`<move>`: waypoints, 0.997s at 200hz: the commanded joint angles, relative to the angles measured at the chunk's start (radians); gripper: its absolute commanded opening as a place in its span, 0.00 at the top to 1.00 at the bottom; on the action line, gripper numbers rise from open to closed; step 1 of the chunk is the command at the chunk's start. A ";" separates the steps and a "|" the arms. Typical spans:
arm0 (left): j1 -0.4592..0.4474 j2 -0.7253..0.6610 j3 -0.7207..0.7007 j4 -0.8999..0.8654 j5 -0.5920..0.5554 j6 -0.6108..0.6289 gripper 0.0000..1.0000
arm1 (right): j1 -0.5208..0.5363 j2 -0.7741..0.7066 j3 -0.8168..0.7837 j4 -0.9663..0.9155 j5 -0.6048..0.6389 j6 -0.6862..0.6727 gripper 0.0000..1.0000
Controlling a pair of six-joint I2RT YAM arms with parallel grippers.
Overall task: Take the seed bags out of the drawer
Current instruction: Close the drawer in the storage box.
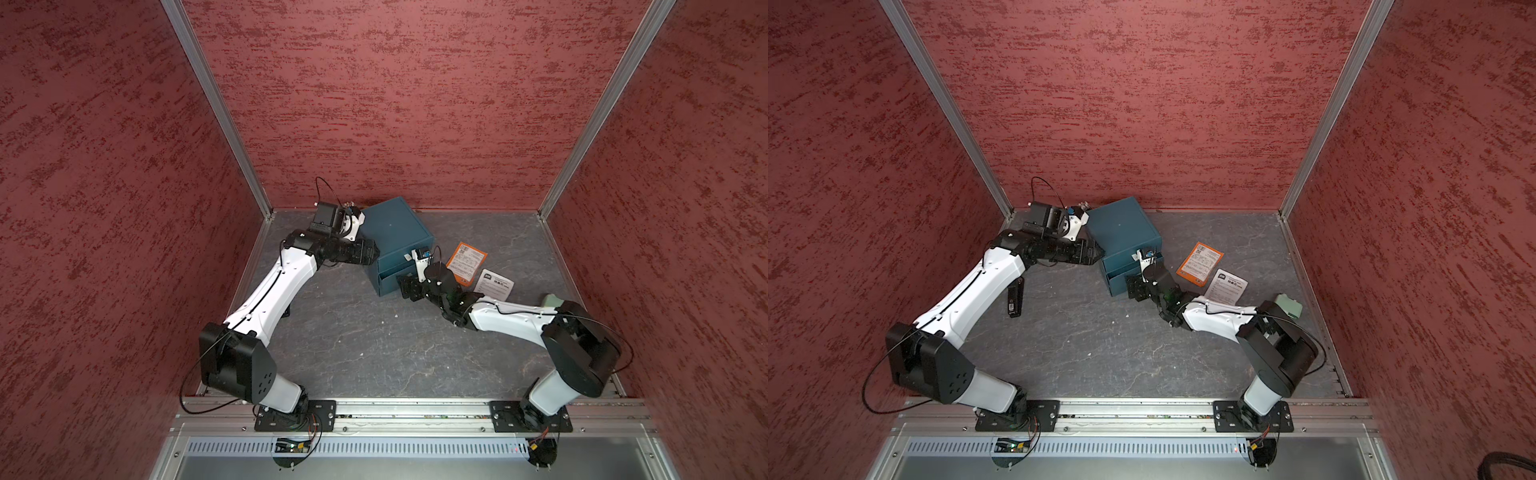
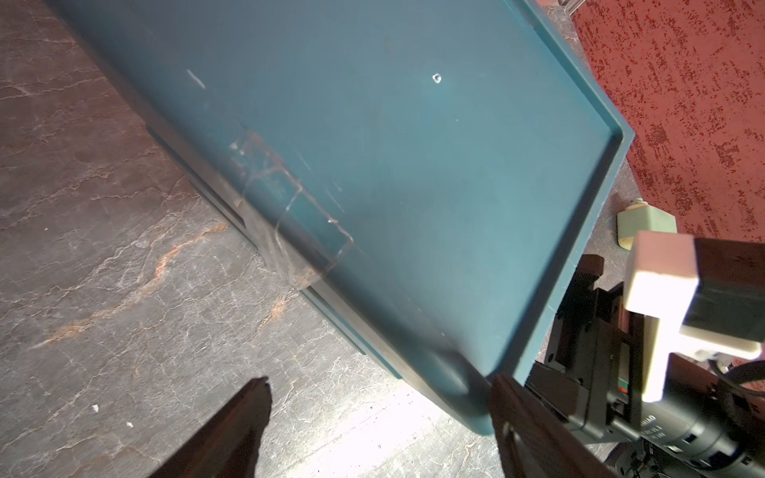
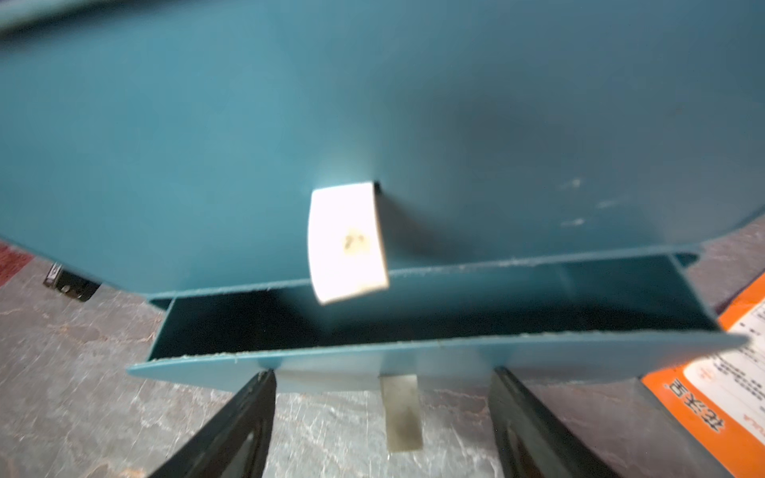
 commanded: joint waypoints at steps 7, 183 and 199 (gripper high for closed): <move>0.005 0.009 0.003 -0.031 0.010 0.023 0.14 | 0.008 0.024 0.036 0.089 0.064 0.018 0.16; 0.008 0.006 0.014 -0.035 0.008 0.033 0.13 | -0.120 -0.289 0.056 -0.299 -0.060 0.137 0.14; 0.008 0.011 0.015 -0.031 0.011 0.032 0.13 | -0.177 -0.307 0.099 -0.351 -0.105 0.162 0.13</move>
